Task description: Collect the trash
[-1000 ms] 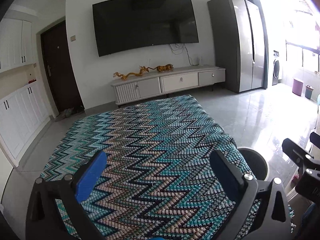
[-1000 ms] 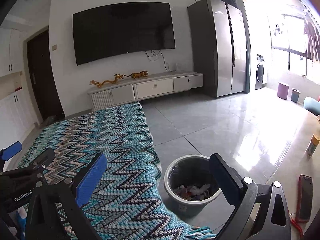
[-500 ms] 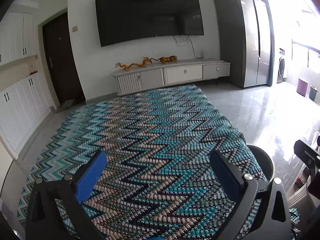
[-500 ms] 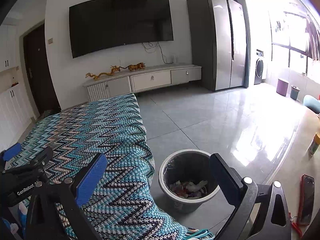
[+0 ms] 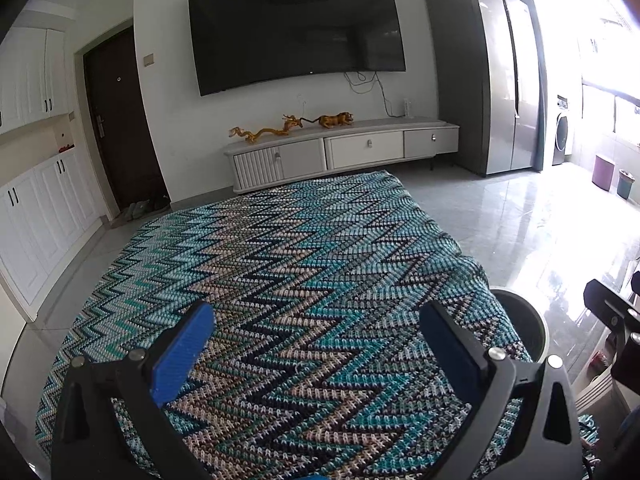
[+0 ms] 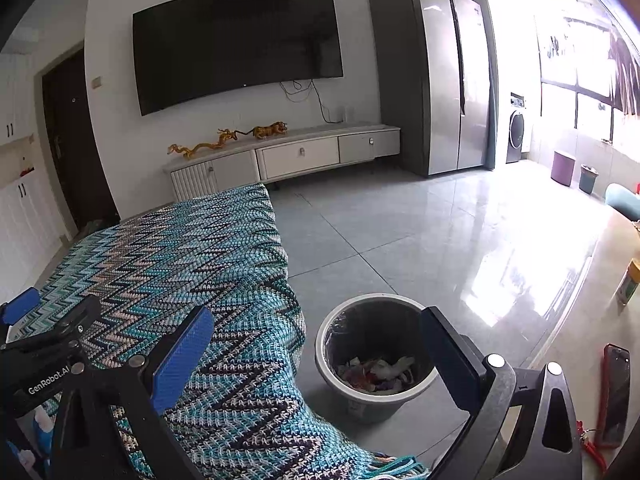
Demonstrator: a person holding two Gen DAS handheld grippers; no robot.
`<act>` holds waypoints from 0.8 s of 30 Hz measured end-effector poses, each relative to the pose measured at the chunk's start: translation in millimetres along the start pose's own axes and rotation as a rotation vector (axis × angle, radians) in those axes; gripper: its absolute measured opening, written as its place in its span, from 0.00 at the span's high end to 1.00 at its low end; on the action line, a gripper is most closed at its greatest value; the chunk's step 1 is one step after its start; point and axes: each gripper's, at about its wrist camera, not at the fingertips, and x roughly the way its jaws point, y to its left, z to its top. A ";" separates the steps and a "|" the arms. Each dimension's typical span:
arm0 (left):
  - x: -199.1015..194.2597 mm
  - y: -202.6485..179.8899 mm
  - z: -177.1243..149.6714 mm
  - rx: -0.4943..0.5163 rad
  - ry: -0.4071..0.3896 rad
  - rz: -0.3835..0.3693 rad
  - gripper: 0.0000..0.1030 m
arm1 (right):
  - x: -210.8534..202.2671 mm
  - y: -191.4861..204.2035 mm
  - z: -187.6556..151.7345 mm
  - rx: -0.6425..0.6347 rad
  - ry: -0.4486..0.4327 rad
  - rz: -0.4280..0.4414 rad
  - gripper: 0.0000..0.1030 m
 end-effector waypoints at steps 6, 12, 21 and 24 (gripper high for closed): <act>-3.5 4.1 1.3 -0.012 -0.007 0.003 0.00 | -2.7 -0.4 0.8 0.006 -0.006 -0.011 0.00; -6.9 6.0 1.2 -0.014 -0.014 0.005 0.00 | -4.5 3.5 -0.4 0.000 -0.006 -0.011 0.00; -11.9 7.3 1.3 -0.021 -0.021 0.000 0.00 | -6.9 4.3 -0.4 0.002 -0.010 -0.011 0.00; -11.9 7.3 1.2 -0.022 -0.021 0.000 0.00 | -8.1 4.8 -0.6 0.001 -0.011 -0.011 0.00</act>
